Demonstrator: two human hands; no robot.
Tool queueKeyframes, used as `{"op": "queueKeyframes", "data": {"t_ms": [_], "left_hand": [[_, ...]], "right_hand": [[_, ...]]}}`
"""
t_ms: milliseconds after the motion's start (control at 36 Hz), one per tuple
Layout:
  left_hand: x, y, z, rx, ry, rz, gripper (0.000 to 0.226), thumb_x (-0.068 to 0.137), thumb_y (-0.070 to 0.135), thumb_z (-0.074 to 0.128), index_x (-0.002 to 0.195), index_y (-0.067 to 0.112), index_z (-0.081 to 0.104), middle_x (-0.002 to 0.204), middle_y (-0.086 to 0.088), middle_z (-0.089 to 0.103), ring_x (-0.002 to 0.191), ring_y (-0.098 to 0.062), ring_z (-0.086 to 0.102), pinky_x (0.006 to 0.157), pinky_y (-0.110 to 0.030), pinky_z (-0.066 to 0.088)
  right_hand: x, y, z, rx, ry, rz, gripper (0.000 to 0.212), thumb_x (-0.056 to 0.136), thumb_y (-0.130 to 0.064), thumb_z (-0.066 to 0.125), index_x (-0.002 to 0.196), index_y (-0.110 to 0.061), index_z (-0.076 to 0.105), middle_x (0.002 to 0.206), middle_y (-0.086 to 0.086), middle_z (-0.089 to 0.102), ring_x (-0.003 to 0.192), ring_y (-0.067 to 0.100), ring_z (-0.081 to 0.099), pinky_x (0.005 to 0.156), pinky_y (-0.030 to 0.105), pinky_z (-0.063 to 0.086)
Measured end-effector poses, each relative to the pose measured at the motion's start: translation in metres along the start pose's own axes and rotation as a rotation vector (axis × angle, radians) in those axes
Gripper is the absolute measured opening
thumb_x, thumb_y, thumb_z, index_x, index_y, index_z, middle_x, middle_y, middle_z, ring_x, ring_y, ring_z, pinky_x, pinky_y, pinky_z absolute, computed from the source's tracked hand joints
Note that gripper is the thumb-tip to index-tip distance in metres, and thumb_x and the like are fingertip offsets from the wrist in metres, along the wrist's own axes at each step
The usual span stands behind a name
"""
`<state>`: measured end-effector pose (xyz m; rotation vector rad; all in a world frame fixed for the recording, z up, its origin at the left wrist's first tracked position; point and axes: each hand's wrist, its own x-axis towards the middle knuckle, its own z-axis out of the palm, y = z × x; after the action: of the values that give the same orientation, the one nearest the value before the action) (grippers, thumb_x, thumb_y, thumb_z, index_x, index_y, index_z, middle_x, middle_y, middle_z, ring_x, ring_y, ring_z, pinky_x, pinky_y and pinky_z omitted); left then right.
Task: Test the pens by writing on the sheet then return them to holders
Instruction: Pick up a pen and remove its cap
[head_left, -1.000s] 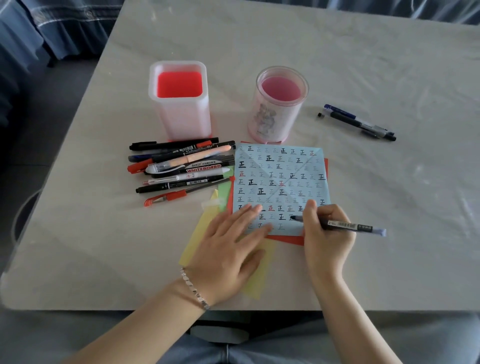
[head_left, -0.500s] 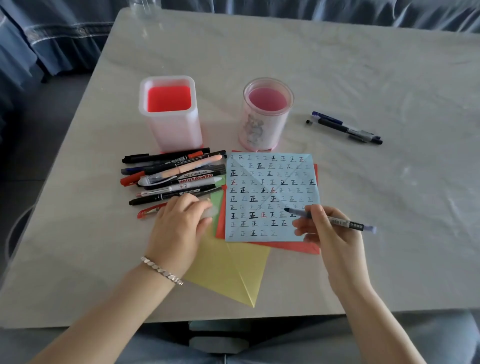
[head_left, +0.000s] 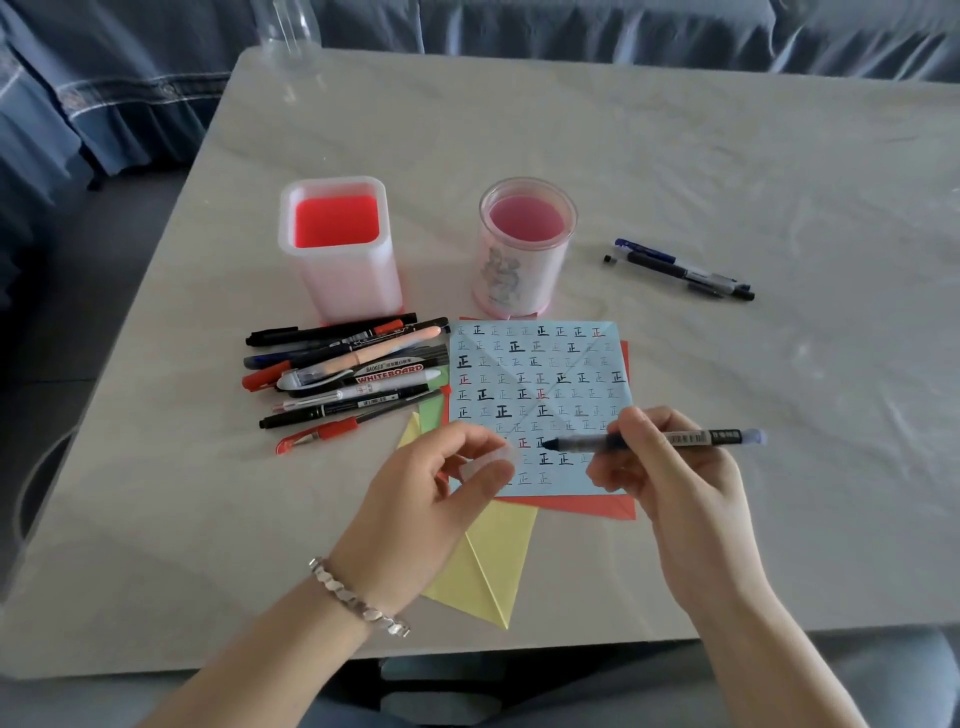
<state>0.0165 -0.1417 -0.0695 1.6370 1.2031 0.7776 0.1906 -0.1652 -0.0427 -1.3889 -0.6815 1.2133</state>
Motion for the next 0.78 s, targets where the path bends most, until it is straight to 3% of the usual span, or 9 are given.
{"op": "queueKeyframes", "data": {"t_ms": [222, 361, 417, 528, 611, 694, 778], "left_hand": [[-0.003, 0.009, -0.001, 0.046, -0.019, 0.008, 0.028, 0.075, 0.063, 0.053, 0.095, 0.044, 0.06, 0.086, 0.023, 0.063, 0.062, -0.035, 0.05, 0.057, -0.039, 0.042], [-0.003, 0.015, 0.001, 0.081, -0.037, 0.024, 0.006, 0.084, 0.032, 0.061, 0.086, 0.038, 0.06, 0.081, 0.025, 0.06, 0.054, -0.016, 0.04, 0.051, -0.025, 0.035], [-0.003, 0.015, 0.002, 0.086, -0.052, 0.04, 0.01, 0.087, 0.025, 0.06, 0.087, 0.035, 0.058, 0.08, 0.026, 0.059, 0.056, -0.009, 0.043, 0.052, -0.023, 0.036], [0.001, 0.021, 0.0, 0.088, -0.121, 0.1, 0.001, 0.09, 0.023, 0.056, 0.09, 0.023, 0.056, 0.066, 0.017, 0.054, 0.052, -0.011, 0.041, 0.049, -0.018, 0.032], [0.008, 0.029, 0.0, 0.053, -0.135, 0.102, 0.008, 0.091, 0.019, 0.055, 0.085, 0.015, 0.052, 0.06, 0.017, 0.052, 0.049, -0.004, 0.039, 0.048, -0.012, 0.03], [0.017, 0.037, -0.001, -0.05, -0.124, 0.053, 0.016, 0.09, 0.019, 0.059, 0.078, 0.014, 0.049, 0.053, 0.01, 0.043, 0.045, -0.005, 0.033, 0.045, -0.015, 0.027], [0.026, 0.043, -0.003, -0.23, -0.155, -0.035, 0.016, 0.08, 0.026, 0.058, 0.071, 0.017, 0.049, 0.049, 0.009, 0.039, 0.047, -0.011, 0.031, 0.046, -0.021, 0.026]], "right_hand": [[-0.005, -0.001, 0.001, -0.036, -0.024, -0.006, 0.021, 0.069, -0.029, 0.059, 0.063, -0.009, 0.057, 0.051, 0.007, 0.062, 0.047, 0.011, 0.057, 0.051, 0.014, 0.046], [-0.007, 0.0, 0.004, -0.072, -0.077, 0.028, 0.016, 0.079, -0.014, 0.06, 0.064, -0.007, 0.06, 0.054, 0.008, 0.066, 0.051, 0.013, 0.063, 0.052, 0.017, 0.051], [-0.007, -0.002, 0.007, -0.068, -0.078, 0.044, 0.02, 0.076, -0.022, 0.06, 0.062, -0.008, 0.063, 0.056, 0.011, 0.067, 0.051, 0.014, 0.063, 0.051, 0.019, 0.051], [-0.002, -0.011, 0.016, -0.065, -0.017, 0.054, 0.041, 0.072, -0.048, 0.051, 0.048, -0.017, 0.065, 0.05, 0.012, 0.063, 0.045, 0.02, 0.056, 0.047, 0.024, 0.045], [0.005, -0.013, 0.022, -0.094, 0.023, 0.01, 0.048, 0.09, -0.031, 0.051, 0.045, -0.014, 0.058, 0.042, 0.009, 0.056, 0.04, 0.016, 0.046, 0.043, 0.021, 0.038], [0.01, -0.018, 0.027, -0.115, 0.038, -0.068, 0.043, 0.093, -0.013, 0.045, 0.051, -0.008, 0.052, 0.041, 0.005, 0.053, 0.04, 0.014, 0.044, 0.045, 0.022, 0.038], [0.014, -0.023, 0.028, -0.129, 0.027, -0.143, 0.044, 0.093, -0.01, 0.043, 0.05, -0.01, 0.051, 0.04, 0.006, 0.054, 0.04, 0.014, 0.044, 0.045, 0.018, 0.038]]}}
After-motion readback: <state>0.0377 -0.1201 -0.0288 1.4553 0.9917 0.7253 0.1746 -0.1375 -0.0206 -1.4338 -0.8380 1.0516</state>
